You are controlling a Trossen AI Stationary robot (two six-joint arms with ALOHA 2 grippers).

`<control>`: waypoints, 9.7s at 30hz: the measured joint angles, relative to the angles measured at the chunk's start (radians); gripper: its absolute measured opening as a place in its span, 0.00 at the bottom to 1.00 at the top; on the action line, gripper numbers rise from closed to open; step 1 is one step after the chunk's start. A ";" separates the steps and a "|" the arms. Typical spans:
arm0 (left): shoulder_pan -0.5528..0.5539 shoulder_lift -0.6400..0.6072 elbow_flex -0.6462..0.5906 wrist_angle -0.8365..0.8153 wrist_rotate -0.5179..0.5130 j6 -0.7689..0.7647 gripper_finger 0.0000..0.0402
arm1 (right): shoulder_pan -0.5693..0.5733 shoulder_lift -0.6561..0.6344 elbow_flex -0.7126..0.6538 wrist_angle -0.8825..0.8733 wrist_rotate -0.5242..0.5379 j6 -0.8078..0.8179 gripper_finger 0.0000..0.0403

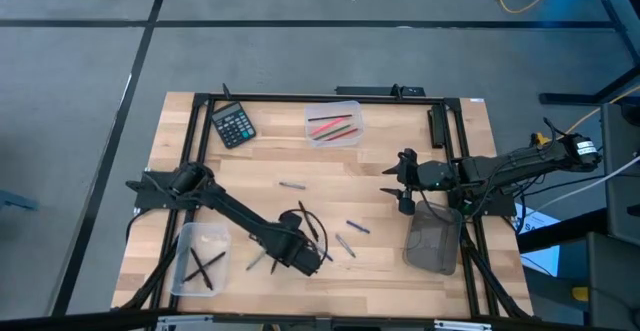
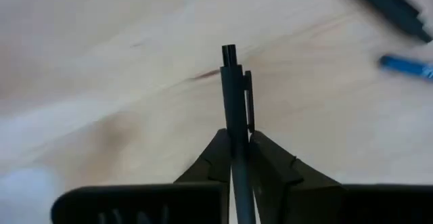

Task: Sort crayons/erasers/pens/pencils in bins
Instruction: Put the black pen into the bottom transparent bin, then put the gray crayon into the black bin

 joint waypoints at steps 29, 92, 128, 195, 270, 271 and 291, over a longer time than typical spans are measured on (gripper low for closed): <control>-0.372 -0.283 -0.174 -0.341 0.224 -0.404 0.06 | -0.002 0.007 0.000 0.016 0.010 -0.004 0.61; 0.140 -0.116 -0.288 0.648 -0.321 0.099 0.19 | -0.003 0.006 0.000 -0.038 0.024 0.026 0.61; 0.158 -0.013 -0.282 0.485 -0.235 0.106 0.16 | -0.002 0.007 0.000 -0.046 0.026 0.024 0.61; -0.348 -0.438 -0.333 -0.124 0.243 -0.387 0.31 | -0.002 0.139 0.000 0.189 -0.064 0.077 0.61; -0.100 -0.156 -0.451 0.381 0.131 0.284 0.10 | 0.000 0.140 0.000 0.181 -0.083 0.141 0.61; -0.096 -0.156 -0.451 0.381 0.128 0.279 0.09 | 0.000 0.140 0.000 0.181 -0.083 0.142 0.61; -0.013 -0.135 -0.347 0.308 -0.245 0.259 0.05 | 0.001 0.206 0.001 0.363 -0.080 0.149 0.61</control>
